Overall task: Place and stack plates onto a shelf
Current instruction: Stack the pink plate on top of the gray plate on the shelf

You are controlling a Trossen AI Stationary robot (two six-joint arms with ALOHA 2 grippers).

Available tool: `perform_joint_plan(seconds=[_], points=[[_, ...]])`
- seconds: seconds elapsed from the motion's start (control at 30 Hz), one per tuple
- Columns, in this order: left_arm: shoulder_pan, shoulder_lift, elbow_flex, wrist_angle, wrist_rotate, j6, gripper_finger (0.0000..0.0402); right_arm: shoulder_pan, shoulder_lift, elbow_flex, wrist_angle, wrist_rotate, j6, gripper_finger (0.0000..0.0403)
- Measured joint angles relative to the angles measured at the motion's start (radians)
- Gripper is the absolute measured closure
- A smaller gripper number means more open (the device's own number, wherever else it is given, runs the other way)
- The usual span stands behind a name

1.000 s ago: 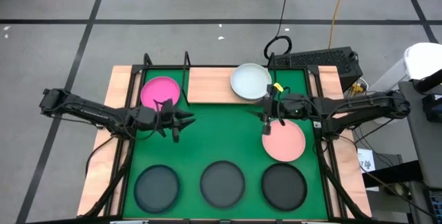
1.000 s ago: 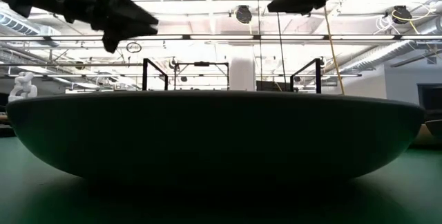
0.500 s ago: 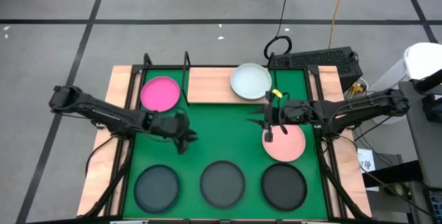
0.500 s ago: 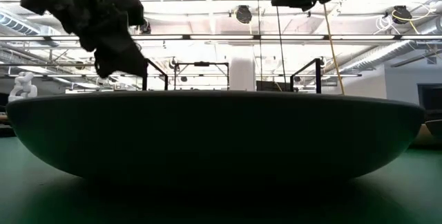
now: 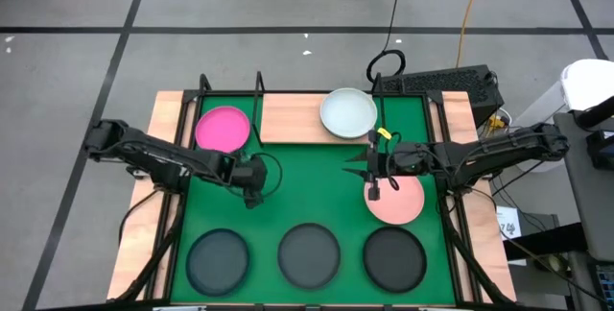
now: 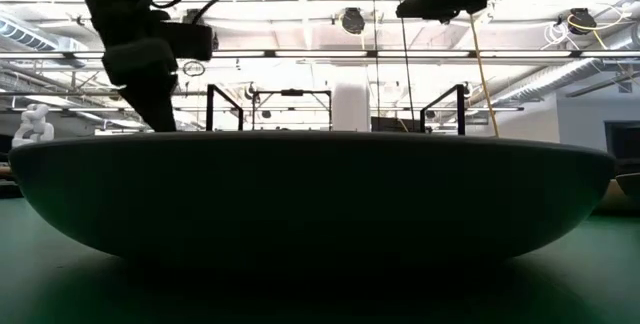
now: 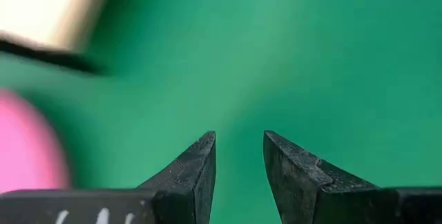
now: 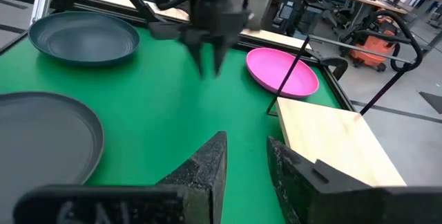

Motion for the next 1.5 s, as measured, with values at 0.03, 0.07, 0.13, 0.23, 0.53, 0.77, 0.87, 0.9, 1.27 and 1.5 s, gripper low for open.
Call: perform_joint_plan(seconds=[0.03, 0.07, 0.13, 0.23, 0.53, 0.77, 0.87, 0.9, 1.27, 1.5], points=[[0.003, -0.001, 0.017, -0.061, -0.050, 0.014, 0.0275, 0.000, 0.000, 0.000, 0.000, 0.000, 0.000, 0.0316], [0.007, -0.002, 0.028, -0.119, -0.097, 0.024, 0.0275, 0.000, 0.000, 0.000, 0.000, 0.000, 0.000, 0.0316], [0.018, -0.001, 0.030, -0.201, -0.159, 0.045, 0.0275, 0.000, 0.000, 0.000, 0.000, 0.000, 0.000, 0.0316], [0.046, -0.001, 0.018, -0.266, -0.184, 0.070, 0.0275, 0.000, 0.000, 0.000, 0.000, 0.000, -0.001, 0.0316], [0.135, -0.001, -0.057, -0.258, -0.184, 0.171, 0.0268, 0.000, 0.000, 0.000, 0.000, 0.000, -0.019, 0.0316], [0.176, -0.001, -0.089, -0.187, -0.181, 0.236, 0.0207, 0.000, 0.000, 0.000, 0.000, 0.000, -0.019, 0.0316], [0.193, -0.001, -0.089, -0.171, -0.181, 0.259, 0.0180, 0.000, 0.000, 0.000, 0.000, 0.000, -0.019, 0.0316], [0.201, -0.001, -0.089, -0.169, -0.182, 0.259, 0.0174, 0.000, 0.000, 0.000, 0.000, 0.000, -0.019, 0.0316], [0.302, -0.001, -0.089, -0.140, -0.175, 0.107, 0.0165, 0.000, 0.000, 0.000, 0.000, 0.000, -0.022, 0.0316], [0.336, 0.007, -0.089, -0.090, -0.172, 0.100, 0.0165, -0.001, 0.000, 0.000, 0.000, 0.000, -0.021, 0.0316]])
